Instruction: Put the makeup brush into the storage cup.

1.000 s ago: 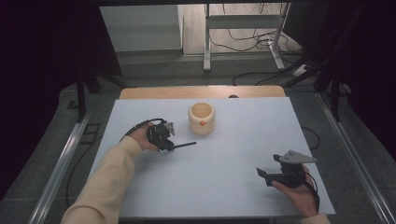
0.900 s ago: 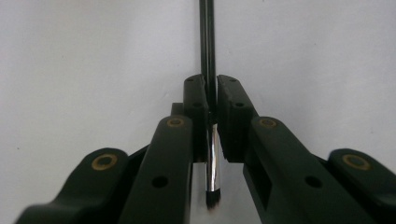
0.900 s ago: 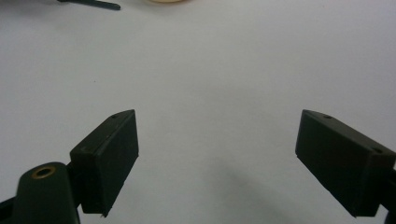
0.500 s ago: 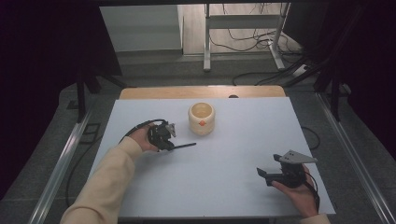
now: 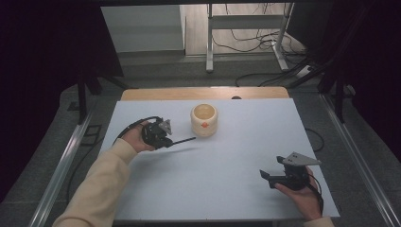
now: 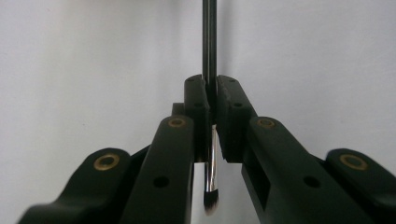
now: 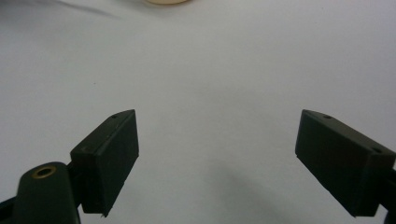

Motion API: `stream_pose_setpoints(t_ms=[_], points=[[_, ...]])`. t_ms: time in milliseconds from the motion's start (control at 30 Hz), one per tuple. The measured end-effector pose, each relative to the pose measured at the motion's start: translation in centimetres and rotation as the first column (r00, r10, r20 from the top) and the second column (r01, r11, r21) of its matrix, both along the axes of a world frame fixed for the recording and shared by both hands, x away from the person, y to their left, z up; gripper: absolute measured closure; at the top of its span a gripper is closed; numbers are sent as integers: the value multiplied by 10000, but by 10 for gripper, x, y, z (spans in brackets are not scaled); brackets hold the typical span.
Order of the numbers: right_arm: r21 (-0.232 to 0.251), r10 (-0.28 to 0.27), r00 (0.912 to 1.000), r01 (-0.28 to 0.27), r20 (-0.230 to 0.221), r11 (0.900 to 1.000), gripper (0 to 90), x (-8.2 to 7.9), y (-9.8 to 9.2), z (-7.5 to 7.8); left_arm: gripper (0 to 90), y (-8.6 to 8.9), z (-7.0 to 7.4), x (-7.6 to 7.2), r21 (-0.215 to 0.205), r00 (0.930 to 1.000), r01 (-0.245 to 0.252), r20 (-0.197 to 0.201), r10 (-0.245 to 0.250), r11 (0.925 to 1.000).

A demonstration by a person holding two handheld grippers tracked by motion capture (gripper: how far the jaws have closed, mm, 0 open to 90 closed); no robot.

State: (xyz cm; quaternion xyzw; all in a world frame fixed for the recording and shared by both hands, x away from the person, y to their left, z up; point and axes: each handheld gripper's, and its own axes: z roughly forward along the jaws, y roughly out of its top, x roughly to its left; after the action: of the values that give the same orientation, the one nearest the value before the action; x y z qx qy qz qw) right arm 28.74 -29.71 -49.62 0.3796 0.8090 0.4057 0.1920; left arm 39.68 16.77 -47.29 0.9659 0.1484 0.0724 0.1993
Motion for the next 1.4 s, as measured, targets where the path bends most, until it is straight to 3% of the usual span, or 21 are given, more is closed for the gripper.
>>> stream_pose_setpoints(t_ms=[233, 467, 600, 933, 1400], points=[[19, -7, 10000, 7, 13, 10000, 137, 0, 0, 0, 838, -2, 5, -8, 341, 9990, -128, 438, 113, 9993], [17, -24, 10000, 24, 16, 10000, 137, 0, 0, 0, 838, -3, 6, -13, 247, 9984, -268, 514, 255, 9993], [6, -26, 10000, 26, 12, 10000, 137, 0, 0, 0, 838, -5, 7, -18, 474, 9975, -426, 586, 398, 9980], [14, -45, 10000, 45, 3, 10000, 138, 0, 0, 0, 838, -6, 9, -30, 262, 9959, -548, 740, 527, 9982], [-33, -43, 10000, 43, -10, 10000, 138, 0, 0, 0, 837, -8, 9, -44, -243, 9944, -828, 640, 842, 9963]])
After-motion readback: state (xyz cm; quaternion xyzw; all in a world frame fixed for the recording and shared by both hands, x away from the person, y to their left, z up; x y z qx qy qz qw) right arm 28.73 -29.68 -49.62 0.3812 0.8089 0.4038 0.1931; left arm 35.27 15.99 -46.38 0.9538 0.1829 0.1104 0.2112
